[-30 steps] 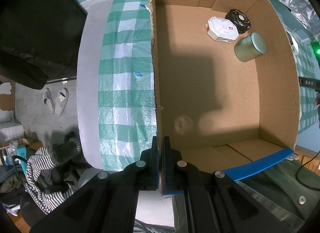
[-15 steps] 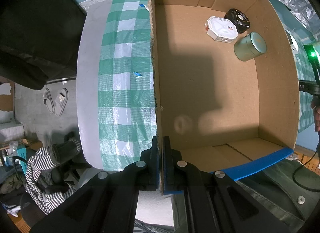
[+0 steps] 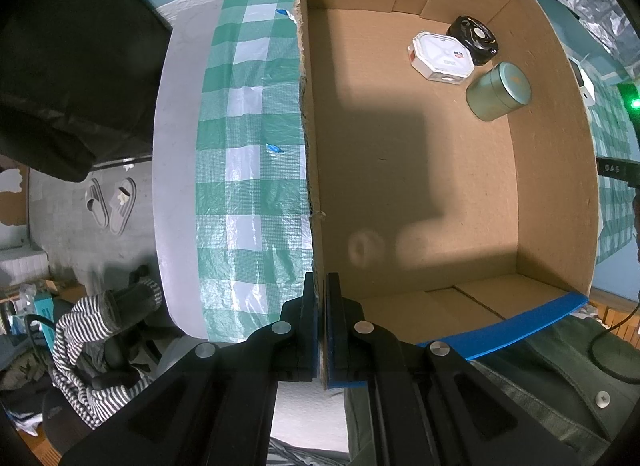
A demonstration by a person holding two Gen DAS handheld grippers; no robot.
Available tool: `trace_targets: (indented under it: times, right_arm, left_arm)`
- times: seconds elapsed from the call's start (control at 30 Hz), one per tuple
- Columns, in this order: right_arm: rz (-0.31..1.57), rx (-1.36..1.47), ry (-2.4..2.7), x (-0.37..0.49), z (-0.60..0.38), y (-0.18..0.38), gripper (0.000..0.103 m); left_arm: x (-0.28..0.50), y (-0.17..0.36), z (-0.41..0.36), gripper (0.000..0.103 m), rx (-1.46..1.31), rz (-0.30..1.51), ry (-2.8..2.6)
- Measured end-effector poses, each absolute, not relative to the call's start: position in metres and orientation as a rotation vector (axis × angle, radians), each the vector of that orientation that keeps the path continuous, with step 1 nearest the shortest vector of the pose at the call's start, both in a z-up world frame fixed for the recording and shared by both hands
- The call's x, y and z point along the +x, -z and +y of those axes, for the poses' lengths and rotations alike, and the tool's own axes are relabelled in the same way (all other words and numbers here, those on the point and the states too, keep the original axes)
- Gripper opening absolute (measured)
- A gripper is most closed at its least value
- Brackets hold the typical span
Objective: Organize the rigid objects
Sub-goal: 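Move the right gripper over the gold-and-pink lighter and close on it, then carry the lighter with the right gripper into the box and release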
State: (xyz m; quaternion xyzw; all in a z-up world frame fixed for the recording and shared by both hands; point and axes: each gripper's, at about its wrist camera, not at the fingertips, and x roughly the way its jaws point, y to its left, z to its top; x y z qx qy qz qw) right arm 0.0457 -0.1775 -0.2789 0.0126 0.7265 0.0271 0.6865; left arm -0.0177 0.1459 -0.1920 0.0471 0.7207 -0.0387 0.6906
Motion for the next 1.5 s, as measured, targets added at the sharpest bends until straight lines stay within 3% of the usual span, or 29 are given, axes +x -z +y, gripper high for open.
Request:
trace_targets:
  times: [0.97, 1.5]
  right_arm:
    - [1.439, -0.123, -0.309, 0.089, -0.103, 0.147, 0.022]
    - [1.468, -0.260, -0.433, 0.092, -0.031, 0.167, 0.022]
  left_arm:
    - [-0.018, 0.192, 0.146, 0.003, 0.105, 1.611, 0.087]
    - [-0.018, 0.192, 0.146, 0.003, 0.105, 1.611, 0.088]
